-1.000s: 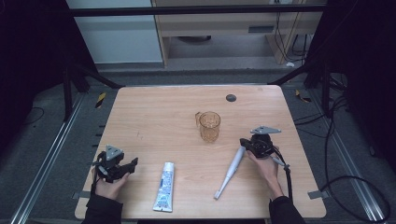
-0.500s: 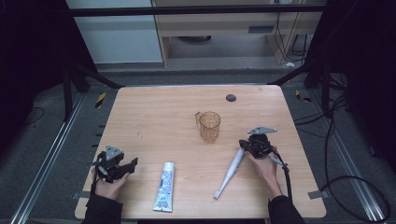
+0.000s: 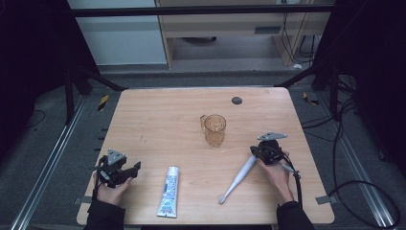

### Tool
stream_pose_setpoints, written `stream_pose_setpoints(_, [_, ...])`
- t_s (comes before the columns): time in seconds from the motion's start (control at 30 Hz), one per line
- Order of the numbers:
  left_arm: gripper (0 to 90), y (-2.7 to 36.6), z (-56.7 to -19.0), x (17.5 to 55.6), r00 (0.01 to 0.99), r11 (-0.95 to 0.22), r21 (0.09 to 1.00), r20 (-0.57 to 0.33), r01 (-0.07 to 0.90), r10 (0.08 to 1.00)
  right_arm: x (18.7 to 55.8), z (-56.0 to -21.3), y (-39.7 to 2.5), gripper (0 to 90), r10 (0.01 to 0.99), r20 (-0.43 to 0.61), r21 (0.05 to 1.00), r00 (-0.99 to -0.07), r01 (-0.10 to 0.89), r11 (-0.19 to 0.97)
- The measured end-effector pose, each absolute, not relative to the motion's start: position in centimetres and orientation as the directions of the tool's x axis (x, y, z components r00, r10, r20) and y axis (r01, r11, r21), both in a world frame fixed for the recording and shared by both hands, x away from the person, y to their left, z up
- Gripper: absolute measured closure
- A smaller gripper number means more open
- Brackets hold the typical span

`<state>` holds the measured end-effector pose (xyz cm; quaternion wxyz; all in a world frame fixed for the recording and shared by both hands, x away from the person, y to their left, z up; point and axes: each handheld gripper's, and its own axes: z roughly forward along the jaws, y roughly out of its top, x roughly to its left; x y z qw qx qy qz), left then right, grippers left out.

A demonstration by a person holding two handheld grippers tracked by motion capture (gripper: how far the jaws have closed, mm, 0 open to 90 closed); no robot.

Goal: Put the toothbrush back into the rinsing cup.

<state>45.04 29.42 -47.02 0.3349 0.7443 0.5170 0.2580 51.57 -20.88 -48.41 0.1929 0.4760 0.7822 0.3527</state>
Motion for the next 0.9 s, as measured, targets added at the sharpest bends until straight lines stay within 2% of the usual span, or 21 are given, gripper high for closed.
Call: stream_pose_setpoints(0.9, [37.9, 29.6, -46.9, 45.0, 0.326, -0.229, 0.769, 0.028, 0.597, 0.945, 49.1, -48.4, -22.9, 89.6, 0.894, 0.029, 0.716, -0.447, 0.633, 0.293])
